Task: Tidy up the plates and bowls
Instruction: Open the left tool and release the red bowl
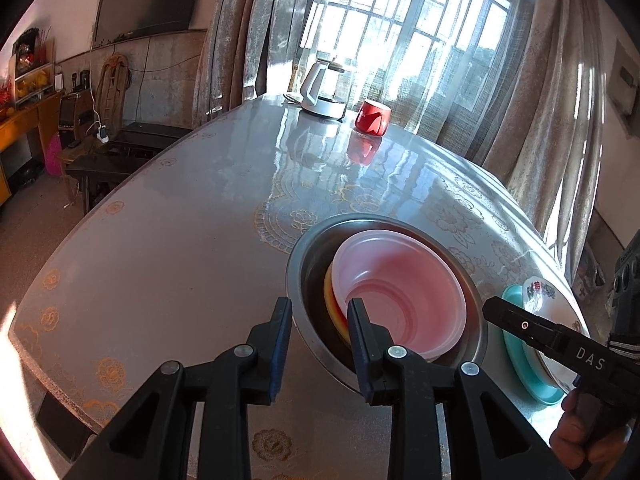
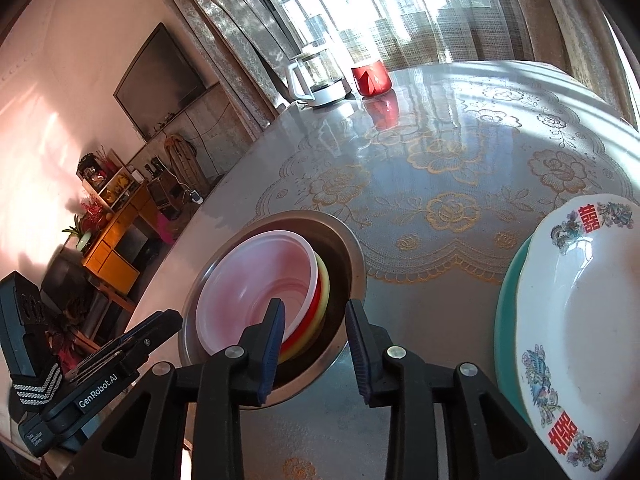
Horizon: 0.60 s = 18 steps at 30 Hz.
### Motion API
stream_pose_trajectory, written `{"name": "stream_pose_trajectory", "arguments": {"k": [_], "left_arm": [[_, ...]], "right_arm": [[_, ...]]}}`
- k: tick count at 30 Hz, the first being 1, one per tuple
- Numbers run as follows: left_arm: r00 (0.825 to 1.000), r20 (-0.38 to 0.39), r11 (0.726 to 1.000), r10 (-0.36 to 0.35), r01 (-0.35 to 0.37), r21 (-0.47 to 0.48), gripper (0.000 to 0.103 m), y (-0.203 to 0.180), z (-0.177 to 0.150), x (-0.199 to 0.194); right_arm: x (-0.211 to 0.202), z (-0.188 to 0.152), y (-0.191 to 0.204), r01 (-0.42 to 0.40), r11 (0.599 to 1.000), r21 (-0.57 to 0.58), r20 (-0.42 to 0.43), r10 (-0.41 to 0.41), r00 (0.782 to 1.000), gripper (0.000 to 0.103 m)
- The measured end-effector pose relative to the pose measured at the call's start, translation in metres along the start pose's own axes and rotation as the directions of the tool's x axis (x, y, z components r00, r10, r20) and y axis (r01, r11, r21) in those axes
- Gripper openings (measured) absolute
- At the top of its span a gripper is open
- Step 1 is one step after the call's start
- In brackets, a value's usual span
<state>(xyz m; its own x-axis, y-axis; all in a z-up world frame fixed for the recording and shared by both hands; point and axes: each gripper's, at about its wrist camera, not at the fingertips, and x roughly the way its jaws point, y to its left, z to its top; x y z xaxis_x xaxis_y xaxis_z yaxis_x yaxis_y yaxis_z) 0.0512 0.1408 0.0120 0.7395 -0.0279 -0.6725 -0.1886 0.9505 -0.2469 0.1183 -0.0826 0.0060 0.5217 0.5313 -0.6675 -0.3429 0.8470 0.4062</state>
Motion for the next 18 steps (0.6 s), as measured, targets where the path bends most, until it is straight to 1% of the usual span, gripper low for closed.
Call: {"name": "stream_pose_trajectory", "arguments": {"k": [5, 8, 12, 14, 18], "left_arm": [[1.000, -0.004, 1.000, 0.013, -0.013, -0.004, 0.032, 0.003, -0.004, 0.002], [1.000, -0.005, 1.000, 0.016, -0.016, -0.020, 0.035, 0.008, -0.003, 0.002], [1.000, -0.008, 0.999, 0.029, -0.030, -0.038, 0.035, 0.014, -0.002, 0.004], [1.000, -0.008, 0.998, 0.030, -0.030, -0.046, 0.035, 0.017, -0.002, 0.005], [0.998, -0.015, 0.997, 0.057, -0.057, -0.042, 0.035, 0.019, -0.001, 0.009]], "right_arm": [[-0.002, -0.002, -0.005, 0.017, 1.000, 0.014, 0.004, -0.017, 1.000, 0.037], [-0.003, -0.002, -0.009, 0.022, 1.000, 0.021, 0.003, -0.022, 1.000, 0.038], [-0.002, -0.002, -0.010, 0.031, 0.999, 0.015, 0.002, -0.031, 1.000, 0.038], [-0.001, -0.001, -0.010, 0.048, 0.999, 0.005, 0.000, -0.048, 0.999, 0.038], [0.001, -0.002, -0.011, 0.054, 0.998, -0.013, 0.003, -0.054, 0.999, 0.038]]}}
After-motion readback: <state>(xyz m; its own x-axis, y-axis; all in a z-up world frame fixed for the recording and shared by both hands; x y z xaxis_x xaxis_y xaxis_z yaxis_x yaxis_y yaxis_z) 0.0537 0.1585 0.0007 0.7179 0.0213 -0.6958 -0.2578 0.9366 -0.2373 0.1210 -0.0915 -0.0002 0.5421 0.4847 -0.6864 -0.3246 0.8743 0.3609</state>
